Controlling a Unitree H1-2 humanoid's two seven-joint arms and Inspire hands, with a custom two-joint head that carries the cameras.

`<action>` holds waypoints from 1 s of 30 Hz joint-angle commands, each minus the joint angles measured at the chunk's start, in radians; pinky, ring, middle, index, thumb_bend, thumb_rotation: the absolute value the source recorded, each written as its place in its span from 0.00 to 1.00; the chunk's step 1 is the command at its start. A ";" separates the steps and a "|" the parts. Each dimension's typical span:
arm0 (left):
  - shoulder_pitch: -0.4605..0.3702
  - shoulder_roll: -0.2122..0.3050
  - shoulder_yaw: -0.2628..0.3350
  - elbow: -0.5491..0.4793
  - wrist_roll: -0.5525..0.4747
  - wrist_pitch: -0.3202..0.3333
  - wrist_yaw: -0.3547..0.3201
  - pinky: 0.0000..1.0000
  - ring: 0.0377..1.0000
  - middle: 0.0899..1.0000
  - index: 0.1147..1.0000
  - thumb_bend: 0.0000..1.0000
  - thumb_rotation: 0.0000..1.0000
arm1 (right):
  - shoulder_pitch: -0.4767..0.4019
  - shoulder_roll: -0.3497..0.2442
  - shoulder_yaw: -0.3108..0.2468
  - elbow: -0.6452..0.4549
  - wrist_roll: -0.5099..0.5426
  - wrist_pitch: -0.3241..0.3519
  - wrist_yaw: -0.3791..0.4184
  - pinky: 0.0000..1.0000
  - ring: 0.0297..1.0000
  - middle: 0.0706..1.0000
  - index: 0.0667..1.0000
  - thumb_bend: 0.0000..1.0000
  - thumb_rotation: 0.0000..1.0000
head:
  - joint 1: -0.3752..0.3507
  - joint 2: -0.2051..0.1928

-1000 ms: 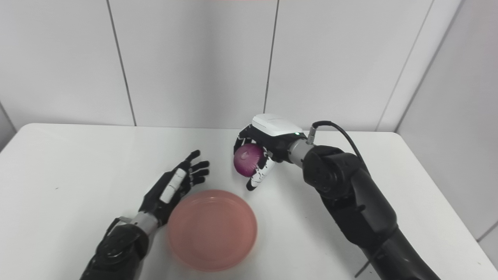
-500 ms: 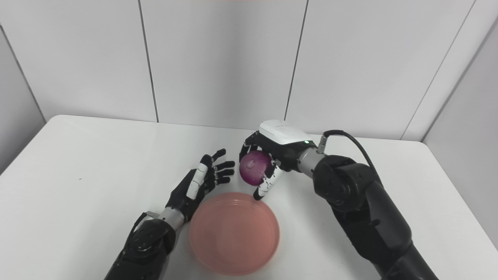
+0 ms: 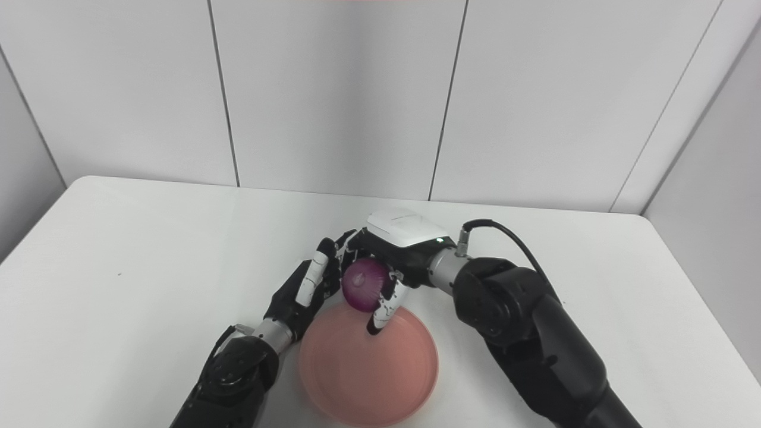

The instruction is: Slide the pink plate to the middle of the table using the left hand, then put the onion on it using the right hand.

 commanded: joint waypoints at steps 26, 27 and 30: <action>0.040 0.004 0.007 0.049 -0.003 0.075 -0.033 0.84 0.83 0.82 0.89 1.00 1.00 | 0.052 -0.006 0.023 0.021 -0.025 -0.068 -0.002 0.31 0.36 0.44 0.45 0.53 0.01 | -0.017 0.001; 0.040 0.004 0.008 0.049 -0.003 0.075 -0.033 0.84 0.83 0.81 0.88 0.99 1.00 | 0.053 -0.006 0.025 0.022 -0.028 -0.069 0.000 0.32 0.37 0.44 0.45 0.53 0.01 | -0.017 0.001; 0.039 0.003 0.009 0.052 -0.005 0.071 -0.033 0.84 0.82 0.80 0.88 0.99 1.00 | 0.056 -0.006 0.030 0.026 -0.034 -0.071 -0.001 0.32 0.37 0.44 0.45 0.53 0.01 | -0.017 0.001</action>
